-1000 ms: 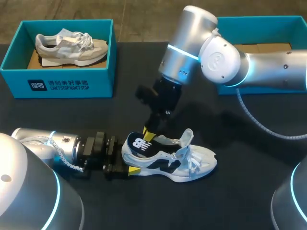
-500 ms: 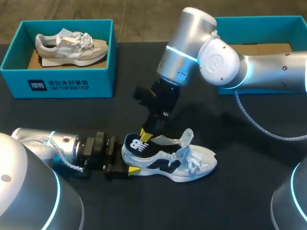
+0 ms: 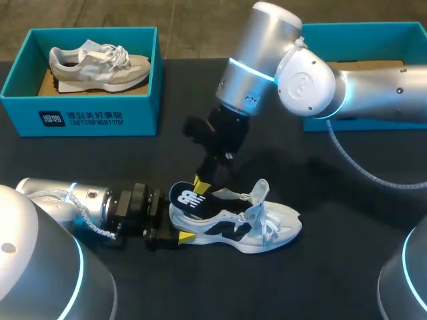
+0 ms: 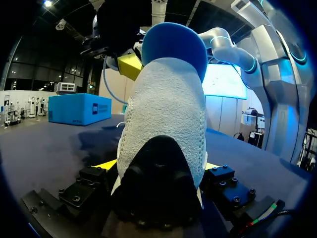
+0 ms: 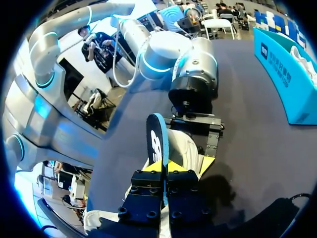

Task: Take the shoe out of the shoebox, open the shoe tongue, remove and reinsert the insole, then place the shoe into the shoebox

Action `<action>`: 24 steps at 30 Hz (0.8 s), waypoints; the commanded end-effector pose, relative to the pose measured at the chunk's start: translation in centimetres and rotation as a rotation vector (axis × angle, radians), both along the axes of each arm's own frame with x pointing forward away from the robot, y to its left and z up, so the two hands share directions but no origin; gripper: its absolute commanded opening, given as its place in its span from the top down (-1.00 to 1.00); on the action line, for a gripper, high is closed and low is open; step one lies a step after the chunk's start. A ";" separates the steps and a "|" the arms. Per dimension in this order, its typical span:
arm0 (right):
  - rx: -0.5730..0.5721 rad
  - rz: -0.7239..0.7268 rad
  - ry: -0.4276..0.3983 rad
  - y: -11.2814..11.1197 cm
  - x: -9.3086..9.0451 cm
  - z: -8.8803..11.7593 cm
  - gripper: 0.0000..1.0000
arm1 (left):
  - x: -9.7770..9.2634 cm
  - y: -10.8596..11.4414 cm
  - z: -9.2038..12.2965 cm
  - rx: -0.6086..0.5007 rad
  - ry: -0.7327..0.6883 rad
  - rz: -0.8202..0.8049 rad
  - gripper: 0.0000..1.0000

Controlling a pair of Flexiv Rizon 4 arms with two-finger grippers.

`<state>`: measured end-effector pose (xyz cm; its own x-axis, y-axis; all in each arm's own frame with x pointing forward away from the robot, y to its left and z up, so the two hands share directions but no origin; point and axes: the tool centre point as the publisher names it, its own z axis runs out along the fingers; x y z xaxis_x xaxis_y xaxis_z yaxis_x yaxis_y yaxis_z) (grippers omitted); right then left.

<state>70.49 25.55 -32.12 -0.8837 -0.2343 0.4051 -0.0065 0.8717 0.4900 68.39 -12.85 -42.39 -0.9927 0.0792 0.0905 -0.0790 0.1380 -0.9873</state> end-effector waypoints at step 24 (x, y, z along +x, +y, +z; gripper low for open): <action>0.012 0.005 0.049 0.1 -0.1 -0.6 0.63 | 0.1 0.2 -0.3 0.000 0.000 0.001 1.00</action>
<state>69.97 25.44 -32.04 -0.8687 -0.2354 0.4359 0.0132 0.8685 0.4954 68.39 -12.85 -42.39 -0.9927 0.0792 0.0905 -0.0790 0.1381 -0.9873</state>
